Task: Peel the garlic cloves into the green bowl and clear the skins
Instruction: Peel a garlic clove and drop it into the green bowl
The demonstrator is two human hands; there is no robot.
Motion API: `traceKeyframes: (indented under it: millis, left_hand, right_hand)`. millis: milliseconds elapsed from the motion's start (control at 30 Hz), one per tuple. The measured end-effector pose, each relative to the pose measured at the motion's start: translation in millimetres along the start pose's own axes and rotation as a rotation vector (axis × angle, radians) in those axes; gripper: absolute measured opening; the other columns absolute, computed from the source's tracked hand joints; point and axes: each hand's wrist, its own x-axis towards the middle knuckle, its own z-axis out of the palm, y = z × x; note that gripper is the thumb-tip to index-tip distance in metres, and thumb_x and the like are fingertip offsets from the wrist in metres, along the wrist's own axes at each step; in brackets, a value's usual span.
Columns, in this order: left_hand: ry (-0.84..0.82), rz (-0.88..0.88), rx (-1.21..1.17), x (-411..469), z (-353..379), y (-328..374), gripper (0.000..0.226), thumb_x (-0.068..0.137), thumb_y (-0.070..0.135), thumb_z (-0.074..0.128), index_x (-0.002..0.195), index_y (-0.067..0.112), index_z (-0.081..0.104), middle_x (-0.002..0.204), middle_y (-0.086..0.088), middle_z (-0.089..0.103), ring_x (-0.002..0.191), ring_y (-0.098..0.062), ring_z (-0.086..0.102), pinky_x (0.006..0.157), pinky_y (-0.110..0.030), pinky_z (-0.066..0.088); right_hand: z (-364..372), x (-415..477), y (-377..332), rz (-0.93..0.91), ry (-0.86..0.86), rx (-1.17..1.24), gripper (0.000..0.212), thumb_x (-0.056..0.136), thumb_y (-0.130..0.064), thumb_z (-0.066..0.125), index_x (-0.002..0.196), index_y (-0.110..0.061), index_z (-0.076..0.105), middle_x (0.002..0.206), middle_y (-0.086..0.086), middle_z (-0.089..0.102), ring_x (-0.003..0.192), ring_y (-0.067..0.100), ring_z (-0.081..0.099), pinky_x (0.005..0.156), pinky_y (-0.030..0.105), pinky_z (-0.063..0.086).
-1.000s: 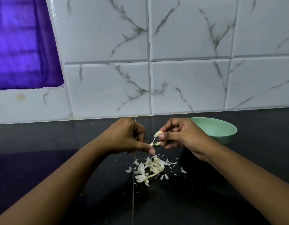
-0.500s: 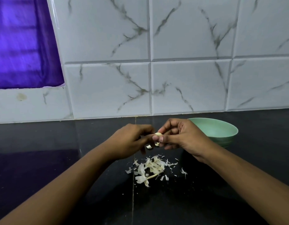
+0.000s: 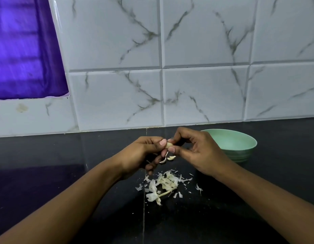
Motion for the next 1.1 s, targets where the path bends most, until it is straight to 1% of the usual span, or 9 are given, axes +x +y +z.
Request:
traceKeyframes:
  millis: [133,300,367,533,633,733,867,967,1100]
  left_hand:
    - [-0.038,-0.073,-0.180,0.5,1.8,-1.0,0.030,0.087,0.038,0.050,0.064,0.019,0.055,0.054,0.001,0.040,0.036,-0.007,0.031,0.039,-0.019,0.039]
    - [-0.040,-0.123,-0.349,-1.0,5.3,0.7,0.033,0.088,0.034,0.046,0.060,0.019,0.054,0.052,0.002,0.036,0.034,-0.005,0.028,0.036,-0.018,0.035]
    - [-0.031,-0.144,-0.413,-1.3,8.1,1.8,0.032,0.087,0.034,0.046,0.059,0.019,0.053,0.050,0.004,0.035,0.033,-0.004,0.027,0.036,-0.017,0.033]
    - [-0.029,-0.207,-0.472,-1.1,9.7,5.2,0.032,0.086,0.035,0.046,0.058,0.019,0.048,0.049,0.006,0.033,0.033,-0.003,0.025,0.036,-0.016,0.030]
    - [-0.025,-0.243,-0.481,-1.6,8.3,7.3,0.032,0.082,0.036,0.048,0.054,0.019,0.047,0.048,0.007,0.032,0.033,-0.003,0.025,0.035,-0.018,0.031]
    - [0.001,-0.225,-0.464,-1.8,10.9,9.4,0.032,0.081,0.037,0.048,0.054,0.020,0.046,0.048,0.006,0.030,0.033,-0.004,0.025,0.035,-0.017,0.029]
    - [0.114,-0.091,-0.259,0.9,17.1,8.0,0.033,0.085,0.042,0.048,0.060,0.019,0.044,0.053,0.003,0.030,0.038,-0.007,0.023,0.039,-0.018,0.023]
    - [0.221,0.052,-0.045,2.0,18.0,4.6,0.035,0.088,0.041,0.046,0.063,0.016,0.049,0.052,0.002,0.035,0.039,-0.009,0.031,0.041,-0.021,0.024]
    - [0.288,0.208,0.082,1.7,19.2,2.8,0.037,0.090,0.037,0.044,0.073,0.005,0.053,0.052,0.000,0.040,0.042,-0.014,0.035,0.042,-0.023,0.029]
  right_hand:
    - [0.0,0.2,1.6,0.006,0.010,0.034,0.023,0.079,-0.004,0.073,0.075,-0.022,0.059,0.082,0.009,0.070,0.078,0.021,0.067,0.075,0.039,0.056]
    - [2.4,1.9,5.1,0.071,0.008,0.173,0.025,0.078,-0.005,0.073,0.072,-0.026,0.062,0.081,-0.002,0.069,0.085,0.018,0.066,0.082,0.045,0.055]
    - [1.9,2.2,6.6,0.045,0.010,0.168,0.023,0.079,-0.007,0.073,0.073,-0.027,0.063,0.082,-0.002,0.070,0.086,0.020,0.066,0.084,0.045,0.055]
    - [1.3,1.9,8.9,-0.049,0.049,0.085,0.008,0.078,-0.011,0.072,0.079,-0.014,0.064,0.082,-0.004,0.069,0.083,0.017,0.066,0.077,0.037,0.054]
    - [2.9,1.7,8.8,-0.096,0.071,0.066,0.009,0.077,-0.015,0.071,0.080,-0.008,0.065,0.080,-0.006,0.069,0.084,0.014,0.068,0.074,0.036,0.057]
    - [1.8,1.4,9.1,-0.127,0.085,0.043,0.010,0.077,-0.014,0.072,0.081,-0.007,0.066,0.083,-0.003,0.071,0.087,0.014,0.069,0.075,0.036,0.057]
    - [-2.4,3.4,8.4,-0.007,0.074,0.166,0.017,0.070,-0.021,0.077,0.081,-0.023,0.065,0.081,-0.003,0.071,0.080,0.010,0.067,0.077,0.026,0.055]
    - [-2.3,5.4,7.1,0.145,0.053,0.359,0.029,0.060,-0.016,0.077,0.086,-0.016,0.065,0.073,-0.001,0.069,0.072,0.010,0.065,0.072,0.023,0.055]
    - [-1.5,4.9,2.9,0.240,0.070,0.535,0.022,0.063,-0.004,0.074,0.083,-0.008,0.065,0.072,0.002,0.071,0.071,0.012,0.069,0.062,0.018,0.054]
